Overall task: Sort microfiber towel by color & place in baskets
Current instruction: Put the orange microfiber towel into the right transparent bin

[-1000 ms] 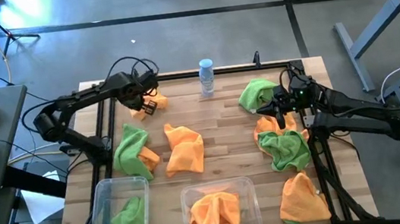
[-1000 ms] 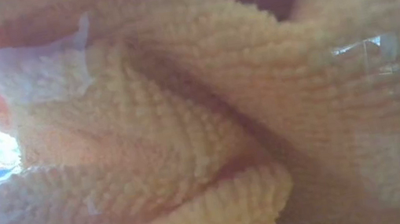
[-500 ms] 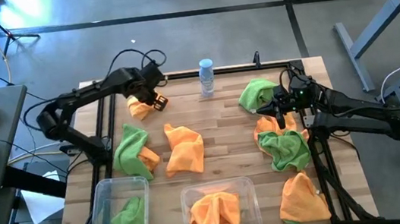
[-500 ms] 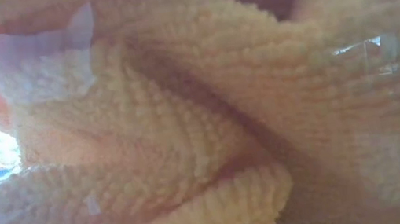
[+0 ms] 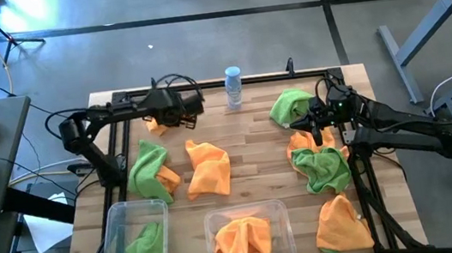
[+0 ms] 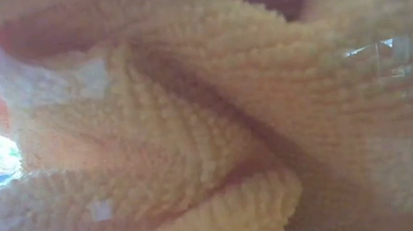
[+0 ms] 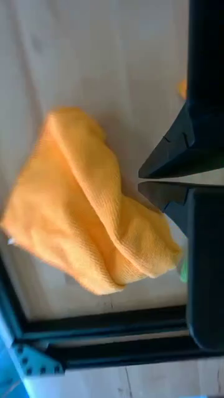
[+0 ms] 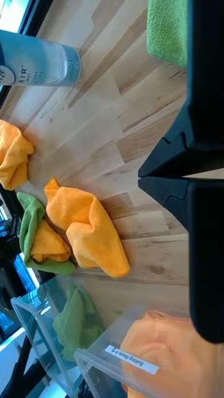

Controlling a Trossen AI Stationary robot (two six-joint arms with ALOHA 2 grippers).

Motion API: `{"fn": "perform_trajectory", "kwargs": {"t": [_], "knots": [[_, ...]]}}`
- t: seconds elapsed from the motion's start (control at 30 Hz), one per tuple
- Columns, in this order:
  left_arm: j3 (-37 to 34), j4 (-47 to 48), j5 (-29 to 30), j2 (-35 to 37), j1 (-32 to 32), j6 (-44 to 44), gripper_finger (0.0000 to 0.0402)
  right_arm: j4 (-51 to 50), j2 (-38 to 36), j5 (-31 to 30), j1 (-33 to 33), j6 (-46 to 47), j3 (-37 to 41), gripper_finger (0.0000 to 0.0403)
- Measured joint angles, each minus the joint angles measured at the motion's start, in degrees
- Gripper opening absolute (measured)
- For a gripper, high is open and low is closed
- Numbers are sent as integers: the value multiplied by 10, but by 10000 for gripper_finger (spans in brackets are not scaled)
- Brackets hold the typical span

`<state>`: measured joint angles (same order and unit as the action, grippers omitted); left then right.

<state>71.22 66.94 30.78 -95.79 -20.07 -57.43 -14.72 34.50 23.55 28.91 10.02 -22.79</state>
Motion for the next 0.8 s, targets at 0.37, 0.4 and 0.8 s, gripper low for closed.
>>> {"fn": "perform_trajectory", "kwargs": {"t": [0.37, 0.4, 0.8], "knots": [[-91, 0, 104, 0, 94, -298, 8, -1, 0, 1, 0, -11, 0, 0], [-105, 0, 99, 0, 98, -319, 12, -2, 0, 4, 0, -13, 0, 0], [-151, -17, 75, 0, 105, -400, 108, -6, 0, 36, 0, -12, 0, 0]]}}
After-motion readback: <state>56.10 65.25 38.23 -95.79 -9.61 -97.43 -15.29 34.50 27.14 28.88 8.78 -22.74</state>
